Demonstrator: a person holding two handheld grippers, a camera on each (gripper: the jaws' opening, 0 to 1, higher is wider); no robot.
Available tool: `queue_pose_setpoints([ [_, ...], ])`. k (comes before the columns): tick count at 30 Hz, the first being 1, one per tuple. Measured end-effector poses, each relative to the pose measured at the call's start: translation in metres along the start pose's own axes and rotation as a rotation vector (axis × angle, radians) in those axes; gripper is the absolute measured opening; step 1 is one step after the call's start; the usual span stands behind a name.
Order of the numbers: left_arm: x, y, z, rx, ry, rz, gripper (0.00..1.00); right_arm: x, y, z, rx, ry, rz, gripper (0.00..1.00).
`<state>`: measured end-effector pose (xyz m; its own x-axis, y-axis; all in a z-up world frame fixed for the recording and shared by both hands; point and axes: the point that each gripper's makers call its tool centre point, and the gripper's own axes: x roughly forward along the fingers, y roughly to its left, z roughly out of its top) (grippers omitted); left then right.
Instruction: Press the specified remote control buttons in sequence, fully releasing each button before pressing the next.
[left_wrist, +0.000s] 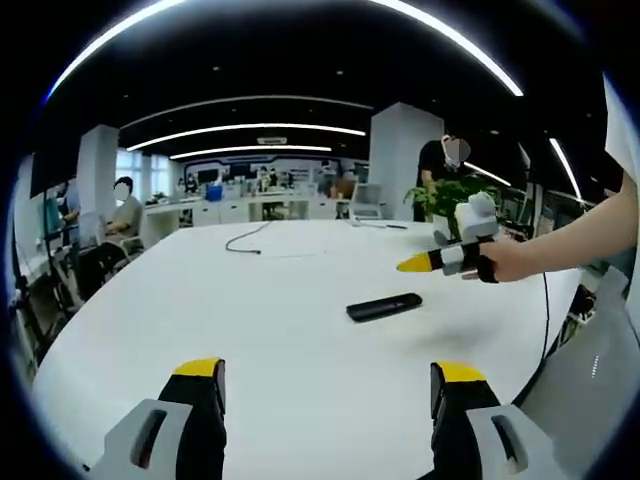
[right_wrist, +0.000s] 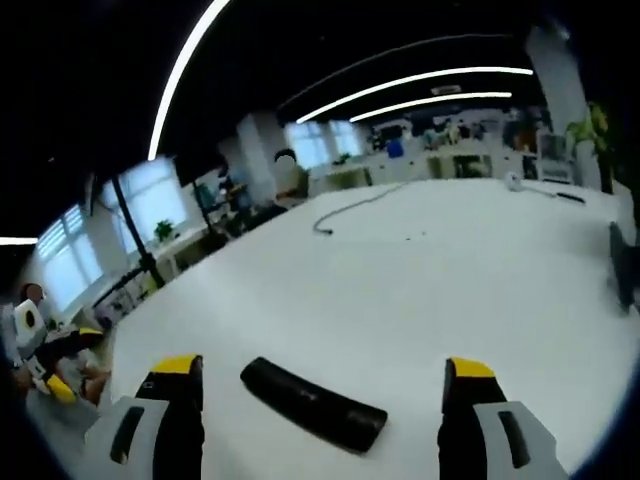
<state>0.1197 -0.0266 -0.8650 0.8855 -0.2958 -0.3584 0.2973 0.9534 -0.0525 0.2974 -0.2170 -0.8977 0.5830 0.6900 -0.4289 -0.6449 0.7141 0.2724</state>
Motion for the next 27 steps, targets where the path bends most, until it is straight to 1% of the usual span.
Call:
queue_pose_setpoints([
  [2,0.000,0.000,-0.002,0.001,0.010,0.000,0.87,-0.009,0.006,-0.007,-0.006,0.010,0.003,0.99],
  [5,0.000,0.000,0.000,0.002,0.004,-0.001,0.87,-0.020,0.013,-0.013,-0.013,0.010,0.003,0.99],
  [10,0.000,-0.001,-0.001,0.004,0.006,-0.003,0.87,-0.048,0.028,-0.021,-0.002,-0.019,-0.014,0.99],
  [11,0.000,-0.001,-0.001,0.004,0.005,-0.003,0.87,-0.054,0.028,-0.023,-0.002,-0.023,-0.019,0.99],
  [12,0.000,-0.001,0.000,0.003,0.001,-0.003,0.87,-0.059,0.021,-0.024,-0.004,-0.024,-0.026,0.99],
  [18,-0.001,-0.003,0.000,0.005,-0.001,-0.008,0.87,-0.089,0.031,-0.036,0.007,-0.041,-0.052,0.99],
  [22,-0.001,-0.003,0.002,0.000,-0.010,-0.009,0.87,-0.111,0.037,-0.038,-0.009,-0.056,-0.093,0.99],
  [23,-0.002,-0.003,0.002,0.000,-0.013,-0.009,0.87,-0.114,0.037,-0.038,-0.011,-0.058,-0.099,0.99],
  [25,-0.002,-0.003,0.003,-0.001,-0.017,-0.009,0.87,-0.126,0.040,-0.040,-0.025,-0.050,-0.122,0.99],
  [26,-0.002,-0.003,0.003,-0.002,-0.018,-0.010,0.87,-0.136,0.040,-0.042,-0.053,-0.031,-0.152,0.99],
  [27,-0.002,-0.003,0.004,-0.002,-0.020,-0.011,0.87,-0.144,0.039,-0.040,-0.087,-0.037,-0.180,0.99],
])
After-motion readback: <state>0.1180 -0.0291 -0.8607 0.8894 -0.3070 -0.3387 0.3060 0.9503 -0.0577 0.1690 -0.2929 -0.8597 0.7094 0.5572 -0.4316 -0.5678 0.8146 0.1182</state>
